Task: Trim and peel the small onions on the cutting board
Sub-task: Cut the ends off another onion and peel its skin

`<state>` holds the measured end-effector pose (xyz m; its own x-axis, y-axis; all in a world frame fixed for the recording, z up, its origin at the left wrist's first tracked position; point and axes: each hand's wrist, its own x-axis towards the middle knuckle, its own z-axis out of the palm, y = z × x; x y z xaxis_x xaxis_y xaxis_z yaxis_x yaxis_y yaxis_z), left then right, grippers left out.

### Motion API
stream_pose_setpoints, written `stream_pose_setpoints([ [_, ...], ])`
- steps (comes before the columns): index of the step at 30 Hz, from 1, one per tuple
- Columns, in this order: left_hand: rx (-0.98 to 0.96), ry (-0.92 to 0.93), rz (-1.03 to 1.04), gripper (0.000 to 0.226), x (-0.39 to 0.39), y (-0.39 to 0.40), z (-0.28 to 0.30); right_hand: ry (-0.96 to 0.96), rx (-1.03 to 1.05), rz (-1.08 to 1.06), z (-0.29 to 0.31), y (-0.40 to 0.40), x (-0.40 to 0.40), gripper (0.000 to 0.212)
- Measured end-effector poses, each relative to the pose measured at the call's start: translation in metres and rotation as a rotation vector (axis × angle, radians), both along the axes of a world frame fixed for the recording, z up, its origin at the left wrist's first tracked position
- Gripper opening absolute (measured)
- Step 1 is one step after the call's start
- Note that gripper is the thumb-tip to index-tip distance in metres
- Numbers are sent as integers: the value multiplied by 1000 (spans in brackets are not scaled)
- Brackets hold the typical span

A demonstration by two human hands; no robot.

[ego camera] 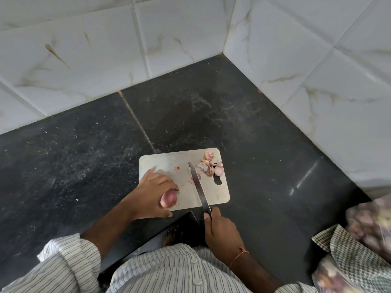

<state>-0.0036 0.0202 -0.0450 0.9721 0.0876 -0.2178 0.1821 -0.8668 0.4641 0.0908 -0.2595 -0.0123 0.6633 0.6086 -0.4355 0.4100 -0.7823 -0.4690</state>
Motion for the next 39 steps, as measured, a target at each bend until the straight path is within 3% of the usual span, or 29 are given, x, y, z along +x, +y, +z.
stream_pose_setpoints([
  [4,9,-25,23,72,1,9,-4,6,2,2,0,0,-1,22],
  [9,-22,-110,198,86,24,-2,-10,-12,1,14,4,2,-2,21],
  [20,-164,-58,426,84,37,-14,-3,11,-3,32,9,2,-4,21],
  [35,-199,-39,447,61,35,-16,-1,7,-7,34,11,11,-11,22],
  [39,-215,-56,445,70,35,-17,-2,15,-10,5,10,12,-9,23],
])
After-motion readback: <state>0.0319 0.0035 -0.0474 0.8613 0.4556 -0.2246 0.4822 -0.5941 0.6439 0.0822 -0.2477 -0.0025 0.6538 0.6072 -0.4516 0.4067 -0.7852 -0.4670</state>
